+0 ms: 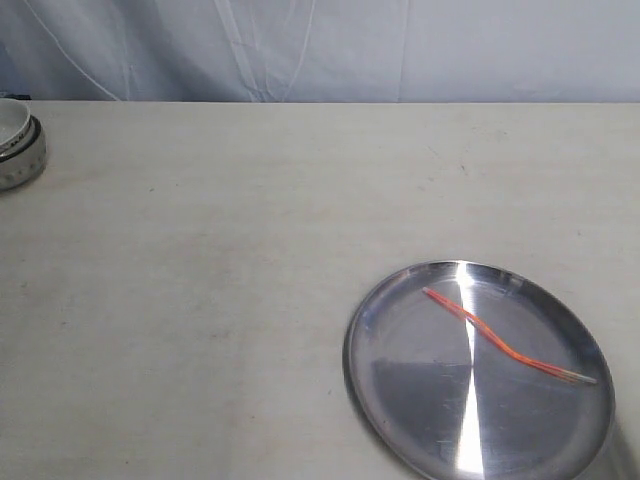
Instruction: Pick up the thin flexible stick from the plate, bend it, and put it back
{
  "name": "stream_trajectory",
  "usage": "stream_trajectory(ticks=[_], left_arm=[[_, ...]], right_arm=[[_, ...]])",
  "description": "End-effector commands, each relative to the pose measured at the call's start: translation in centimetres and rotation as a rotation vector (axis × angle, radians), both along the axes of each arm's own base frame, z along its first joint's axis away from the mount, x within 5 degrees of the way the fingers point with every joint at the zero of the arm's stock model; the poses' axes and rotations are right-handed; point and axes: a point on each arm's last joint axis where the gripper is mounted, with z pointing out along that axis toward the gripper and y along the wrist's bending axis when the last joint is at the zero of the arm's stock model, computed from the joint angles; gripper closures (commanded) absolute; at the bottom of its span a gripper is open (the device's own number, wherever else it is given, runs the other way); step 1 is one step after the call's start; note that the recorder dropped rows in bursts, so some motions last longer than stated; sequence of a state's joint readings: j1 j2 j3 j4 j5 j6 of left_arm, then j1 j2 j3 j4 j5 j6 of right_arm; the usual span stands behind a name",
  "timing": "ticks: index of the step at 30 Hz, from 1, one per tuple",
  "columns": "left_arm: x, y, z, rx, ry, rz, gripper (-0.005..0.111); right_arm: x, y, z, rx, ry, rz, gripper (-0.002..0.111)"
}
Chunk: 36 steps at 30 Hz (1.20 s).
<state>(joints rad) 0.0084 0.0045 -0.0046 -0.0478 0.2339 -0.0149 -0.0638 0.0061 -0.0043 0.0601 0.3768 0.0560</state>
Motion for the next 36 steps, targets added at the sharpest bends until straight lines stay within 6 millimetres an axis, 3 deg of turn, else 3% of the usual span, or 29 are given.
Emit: stream_trajectory(ticks=[1, 36], left_arm=[[-0.01, 0.03, -0.06, -0.004, -0.008, 0.006, 0.107], [-0.01, 0.08, -0.06, 0.018, -0.008, 0.008, 0.107]], right_arm=[[0.01, -0.05, 0.02, -0.01, -0.016, -0.005, 0.108], [0.0, -0.05, -0.02, -0.01, -0.012, -0.005, 0.108]])
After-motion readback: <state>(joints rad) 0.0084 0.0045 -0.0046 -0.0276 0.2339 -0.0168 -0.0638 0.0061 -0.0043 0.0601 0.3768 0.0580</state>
